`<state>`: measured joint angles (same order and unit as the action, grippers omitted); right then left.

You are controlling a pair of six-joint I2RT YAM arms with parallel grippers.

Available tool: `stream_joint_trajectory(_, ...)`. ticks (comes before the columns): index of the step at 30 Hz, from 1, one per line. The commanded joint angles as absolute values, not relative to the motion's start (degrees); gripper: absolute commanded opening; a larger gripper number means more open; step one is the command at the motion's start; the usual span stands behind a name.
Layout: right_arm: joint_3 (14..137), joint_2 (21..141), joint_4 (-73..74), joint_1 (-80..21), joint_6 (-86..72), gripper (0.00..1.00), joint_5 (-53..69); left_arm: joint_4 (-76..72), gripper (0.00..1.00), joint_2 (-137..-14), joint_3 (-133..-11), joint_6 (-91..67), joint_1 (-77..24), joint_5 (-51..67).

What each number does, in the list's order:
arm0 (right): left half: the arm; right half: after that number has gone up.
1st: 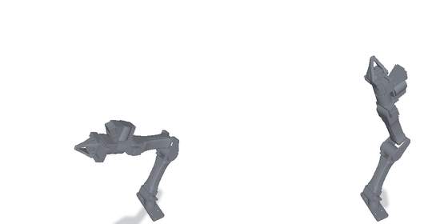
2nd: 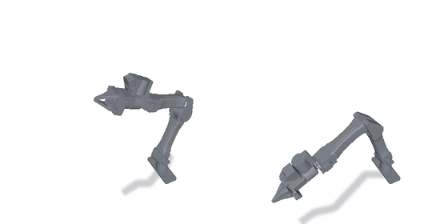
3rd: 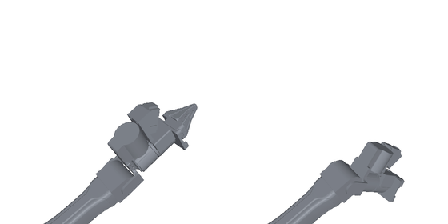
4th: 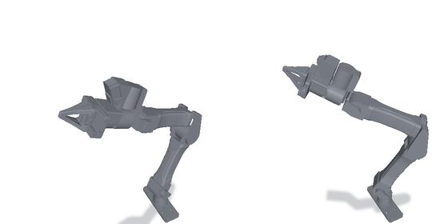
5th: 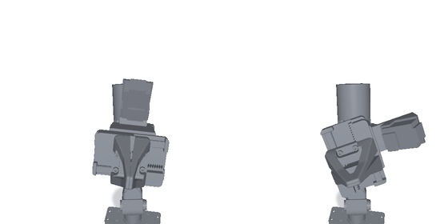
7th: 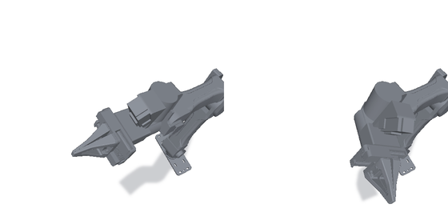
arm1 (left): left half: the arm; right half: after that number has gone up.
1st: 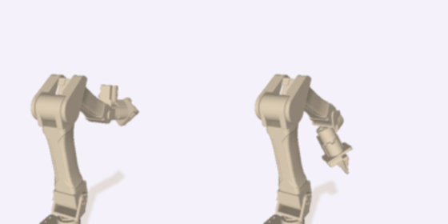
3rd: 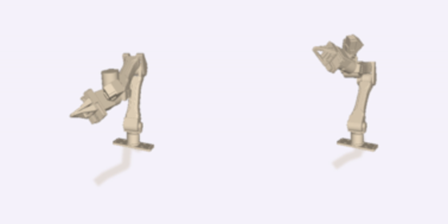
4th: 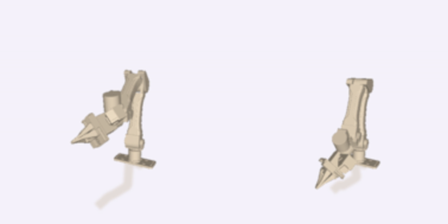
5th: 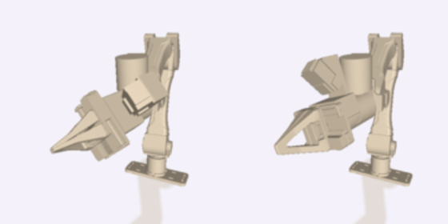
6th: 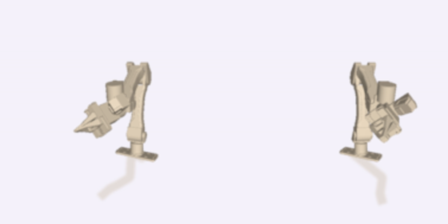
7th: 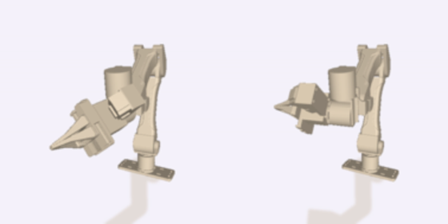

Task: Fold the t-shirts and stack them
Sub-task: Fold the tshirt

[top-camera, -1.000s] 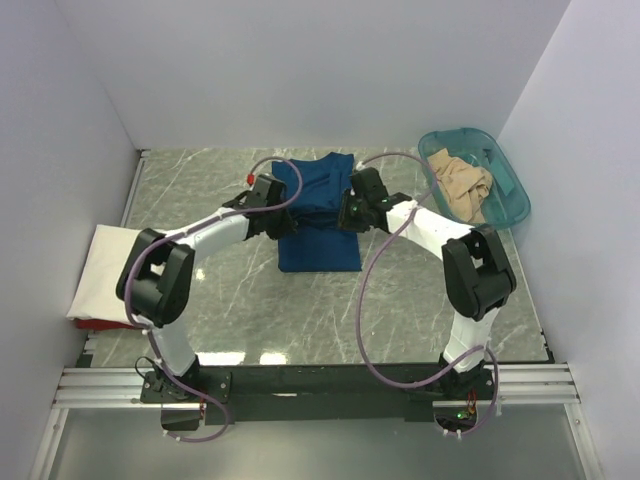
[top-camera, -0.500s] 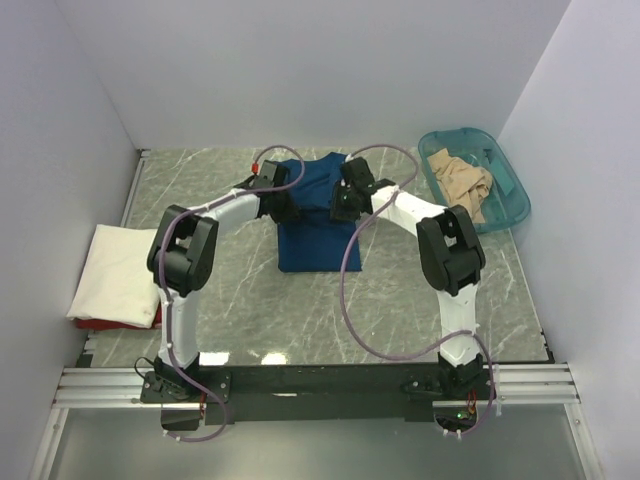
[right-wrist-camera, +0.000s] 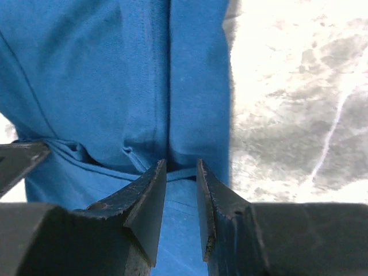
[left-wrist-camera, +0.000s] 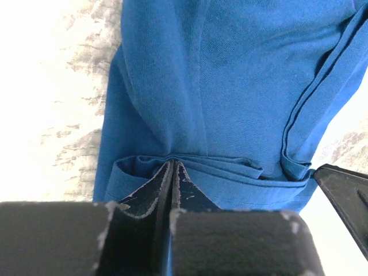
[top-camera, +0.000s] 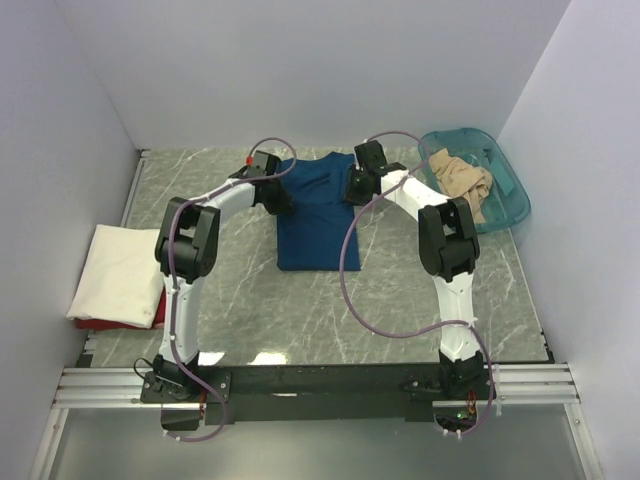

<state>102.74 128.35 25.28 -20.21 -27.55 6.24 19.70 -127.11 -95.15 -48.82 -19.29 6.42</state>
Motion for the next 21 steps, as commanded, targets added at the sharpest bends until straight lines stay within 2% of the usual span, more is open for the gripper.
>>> stream_joint_trajectory(1, 102.13, 123.23, 25.75, -20.21, -26.02, 0.35, 3.43, 19.51, 0.09, -122.26, -95.63, -46.67, -18.37, 6.95)
stream_joint_trajectory(9, 90.72, 111.20, 21.02, -21.09, -28.47, 0.35, 4.65, 15.30, 0.19, -111.37, -85.53, -50.00, -19.59, 6.51)
stream_joint_trajectory(11, 87.82, 109.96, 19.69, -22.50, -28.91, 0.35, 6.32, 12.94, 0.17, -108.91, -80.53, -51.84, -21.09, 6.07)
stream_joint_trajectory(16, 86.82, 111.79, 17.66, -23.64, -29.71, 0.35, 8.78, 8.53, 0.01, -105.30, -69.55, -55.19, -23.37, 4.40)
stream_joint_trajectory(21, 91.22, 118.29, 20.38, -22.94, -28.48, 0.34, 7.91, 5.81, 0.01, -103.98, -61.89, -56.51, -25.13, 2.20)
